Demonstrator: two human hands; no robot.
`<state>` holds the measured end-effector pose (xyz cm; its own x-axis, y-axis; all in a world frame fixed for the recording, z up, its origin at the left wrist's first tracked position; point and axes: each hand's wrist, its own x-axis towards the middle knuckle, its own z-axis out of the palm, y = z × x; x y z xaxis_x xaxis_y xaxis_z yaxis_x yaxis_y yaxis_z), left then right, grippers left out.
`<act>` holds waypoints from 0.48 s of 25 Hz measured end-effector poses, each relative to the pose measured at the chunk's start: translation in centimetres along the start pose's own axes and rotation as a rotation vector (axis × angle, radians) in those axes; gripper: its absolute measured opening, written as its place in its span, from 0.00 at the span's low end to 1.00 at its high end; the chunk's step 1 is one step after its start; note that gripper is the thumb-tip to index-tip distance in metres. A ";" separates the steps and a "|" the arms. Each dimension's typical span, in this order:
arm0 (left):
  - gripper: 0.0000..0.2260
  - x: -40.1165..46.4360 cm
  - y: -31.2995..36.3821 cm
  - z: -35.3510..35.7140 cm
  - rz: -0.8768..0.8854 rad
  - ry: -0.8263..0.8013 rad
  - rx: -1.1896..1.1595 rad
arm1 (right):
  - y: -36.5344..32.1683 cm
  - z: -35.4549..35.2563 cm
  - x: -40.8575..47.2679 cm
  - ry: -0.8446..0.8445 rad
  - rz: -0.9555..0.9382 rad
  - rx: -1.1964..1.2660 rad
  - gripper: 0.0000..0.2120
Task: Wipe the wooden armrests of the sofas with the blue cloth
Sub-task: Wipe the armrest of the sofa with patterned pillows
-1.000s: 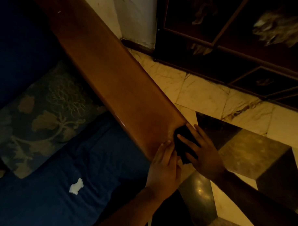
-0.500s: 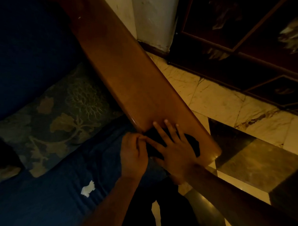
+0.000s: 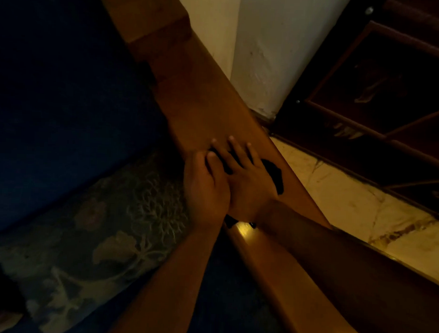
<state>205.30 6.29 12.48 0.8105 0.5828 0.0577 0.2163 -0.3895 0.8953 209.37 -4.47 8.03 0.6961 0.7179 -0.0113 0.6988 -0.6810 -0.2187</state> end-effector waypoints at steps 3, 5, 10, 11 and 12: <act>0.13 6.5 0.4 0.5 -0.024 -0.030 -0.004 | -0.1 0.0 5.1 -0.003 0.100 0.008 0.43; 0.12 10.5 0.5 0.7 0.013 -0.039 0.021 | 0.1 0.0 8.5 -0.022 0.137 0.014 0.43; 0.09 16.1 0.9 1.1 0.057 -0.110 0.105 | 1.6 -1.0 16.7 -0.010 0.314 0.003 0.42; 0.09 16.6 1.0 1.0 0.059 -0.120 0.104 | 1.8 -1.0 17.7 -0.011 0.343 -0.010 0.40; 0.10 16.8 1.1 1.0 0.059 -0.135 0.102 | 2.1 -1.0 18.6 -0.005 0.375 -0.016 0.37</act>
<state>219.70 14.91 14.01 0.8878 0.4582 0.0429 0.2145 -0.4945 0.8423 223.89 7.29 8.34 0.9032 0.4191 -0.0925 0.3982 -0.8988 -0.1835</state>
